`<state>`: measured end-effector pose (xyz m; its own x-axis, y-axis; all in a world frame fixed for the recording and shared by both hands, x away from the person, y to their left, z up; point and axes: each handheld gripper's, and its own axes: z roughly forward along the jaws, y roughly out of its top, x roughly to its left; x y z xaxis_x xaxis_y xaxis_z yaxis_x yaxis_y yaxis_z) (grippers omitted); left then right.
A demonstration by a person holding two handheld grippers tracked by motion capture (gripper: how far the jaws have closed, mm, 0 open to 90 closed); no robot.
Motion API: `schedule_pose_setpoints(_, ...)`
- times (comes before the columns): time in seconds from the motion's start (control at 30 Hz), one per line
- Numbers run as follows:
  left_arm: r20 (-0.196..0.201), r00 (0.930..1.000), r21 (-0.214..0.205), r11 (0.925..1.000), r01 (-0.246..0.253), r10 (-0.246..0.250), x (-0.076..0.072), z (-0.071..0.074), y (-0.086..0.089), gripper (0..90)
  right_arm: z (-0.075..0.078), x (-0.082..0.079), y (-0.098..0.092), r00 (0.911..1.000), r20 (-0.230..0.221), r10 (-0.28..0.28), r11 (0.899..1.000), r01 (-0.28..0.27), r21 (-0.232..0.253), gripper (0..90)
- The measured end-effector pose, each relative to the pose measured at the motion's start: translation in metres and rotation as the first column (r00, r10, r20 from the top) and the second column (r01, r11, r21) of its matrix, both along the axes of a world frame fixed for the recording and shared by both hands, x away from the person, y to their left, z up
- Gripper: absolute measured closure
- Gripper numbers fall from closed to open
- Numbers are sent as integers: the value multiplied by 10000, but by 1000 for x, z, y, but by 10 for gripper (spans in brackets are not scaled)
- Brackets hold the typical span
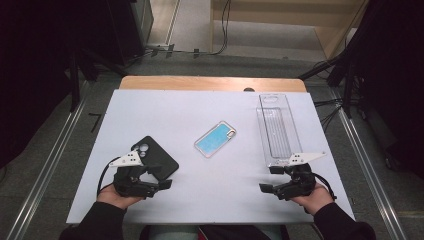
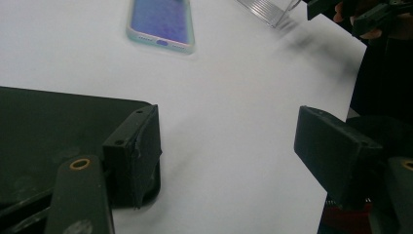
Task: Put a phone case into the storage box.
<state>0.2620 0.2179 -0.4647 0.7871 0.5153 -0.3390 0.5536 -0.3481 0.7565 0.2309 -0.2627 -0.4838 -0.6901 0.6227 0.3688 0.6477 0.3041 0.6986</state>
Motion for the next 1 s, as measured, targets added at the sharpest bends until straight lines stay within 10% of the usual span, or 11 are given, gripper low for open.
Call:
schedule_pose_setpoints(0.33,-269,9996,235,9997,-67,73,1,0,-2,118,0,-1,0,10000,-23,-5,10000,5,-30,123)
schedule_pose_setpoints(1.0,-302,9995,479,9988,-69,84,1,3,0,140,-2,0,2,9999,-103,26,9982,-33,-600,123)
